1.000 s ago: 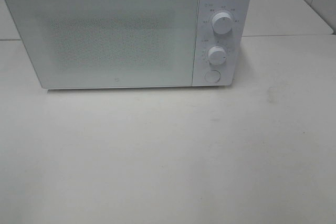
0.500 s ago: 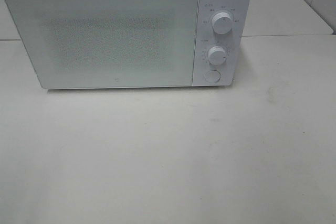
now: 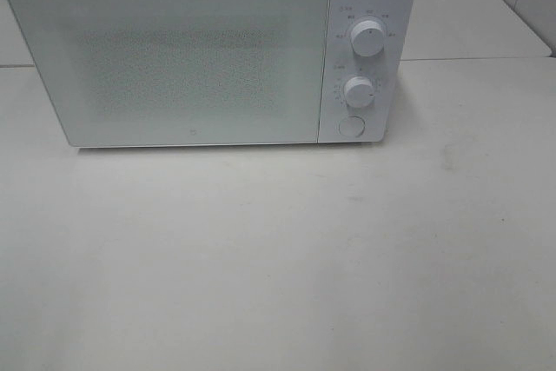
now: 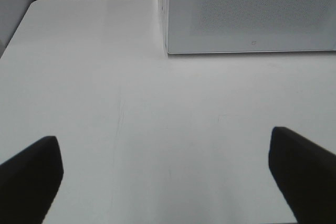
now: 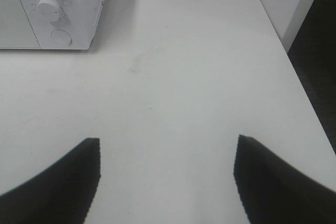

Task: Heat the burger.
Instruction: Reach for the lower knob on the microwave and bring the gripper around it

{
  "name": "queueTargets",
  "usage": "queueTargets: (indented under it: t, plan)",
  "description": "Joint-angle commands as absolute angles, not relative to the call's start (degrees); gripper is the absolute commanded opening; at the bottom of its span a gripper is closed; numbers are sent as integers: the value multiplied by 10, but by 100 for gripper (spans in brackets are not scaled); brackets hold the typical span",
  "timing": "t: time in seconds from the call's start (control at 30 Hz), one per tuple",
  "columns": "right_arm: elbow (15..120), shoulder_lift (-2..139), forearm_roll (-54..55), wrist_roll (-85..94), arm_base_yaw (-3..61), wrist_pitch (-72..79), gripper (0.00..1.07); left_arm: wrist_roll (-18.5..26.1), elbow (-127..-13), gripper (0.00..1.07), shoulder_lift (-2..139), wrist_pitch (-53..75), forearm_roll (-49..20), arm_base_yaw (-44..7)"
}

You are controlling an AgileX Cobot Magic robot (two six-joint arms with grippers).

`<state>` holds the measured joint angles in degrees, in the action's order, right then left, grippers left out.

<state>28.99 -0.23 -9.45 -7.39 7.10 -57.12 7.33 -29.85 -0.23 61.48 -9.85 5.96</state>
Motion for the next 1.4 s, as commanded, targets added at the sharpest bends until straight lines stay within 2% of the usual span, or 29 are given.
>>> queueTargets:
  t: [0.03,0.53,0.93,1.4]
  plan:
    - [288,-15,-95,-69,67,-570,70,68,-297,100,-17,616,-106,56]
    - [300,2,-84,-72,69,-556,70,68,-297,100,-17,616,-106,56]
    - [293,113,-78,-73,69,-371,70,68,-297,100,-17,616,-106,56]
    - [261,239,-78,-73,69,-241,70,69,-297,100,-17,616,-106,56]
